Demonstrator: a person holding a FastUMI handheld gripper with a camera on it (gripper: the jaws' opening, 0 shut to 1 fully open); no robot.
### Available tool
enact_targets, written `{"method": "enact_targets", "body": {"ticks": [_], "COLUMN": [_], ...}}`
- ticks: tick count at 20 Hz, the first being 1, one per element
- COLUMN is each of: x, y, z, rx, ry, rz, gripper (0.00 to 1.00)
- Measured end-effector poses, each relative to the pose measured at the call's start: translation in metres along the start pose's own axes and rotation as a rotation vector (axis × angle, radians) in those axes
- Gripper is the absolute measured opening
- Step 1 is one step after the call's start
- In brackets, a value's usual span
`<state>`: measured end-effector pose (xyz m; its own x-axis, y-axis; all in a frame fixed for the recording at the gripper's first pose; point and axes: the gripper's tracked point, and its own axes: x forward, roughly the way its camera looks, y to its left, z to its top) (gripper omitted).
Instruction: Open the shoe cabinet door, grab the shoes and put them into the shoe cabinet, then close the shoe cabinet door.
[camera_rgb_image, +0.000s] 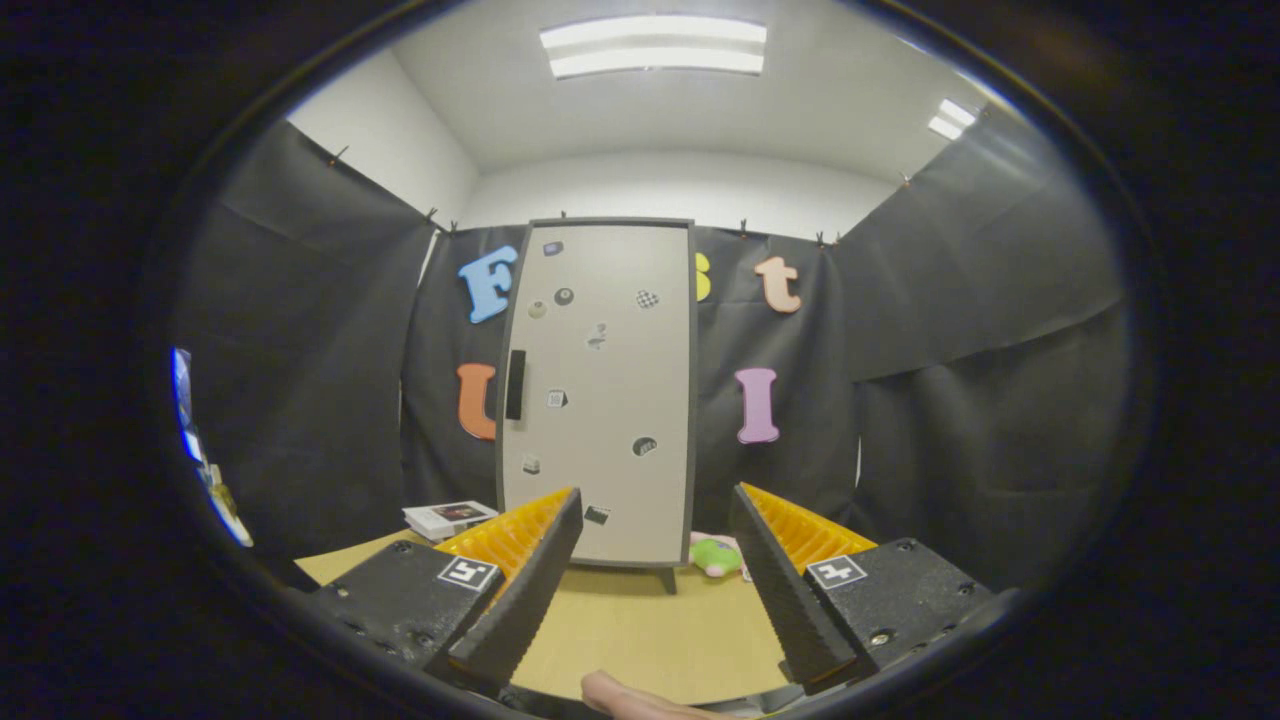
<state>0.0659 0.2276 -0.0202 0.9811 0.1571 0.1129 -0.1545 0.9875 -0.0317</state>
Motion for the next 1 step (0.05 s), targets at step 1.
{"method": "enact_targets", "body": {"ticks": [1], "x": [0.0004], "y": [-0.0002], "z": [-0.0001], "rx": [0.0], "ry": [0.0], "rz": [-0.001], "gripper": [0.97]}}
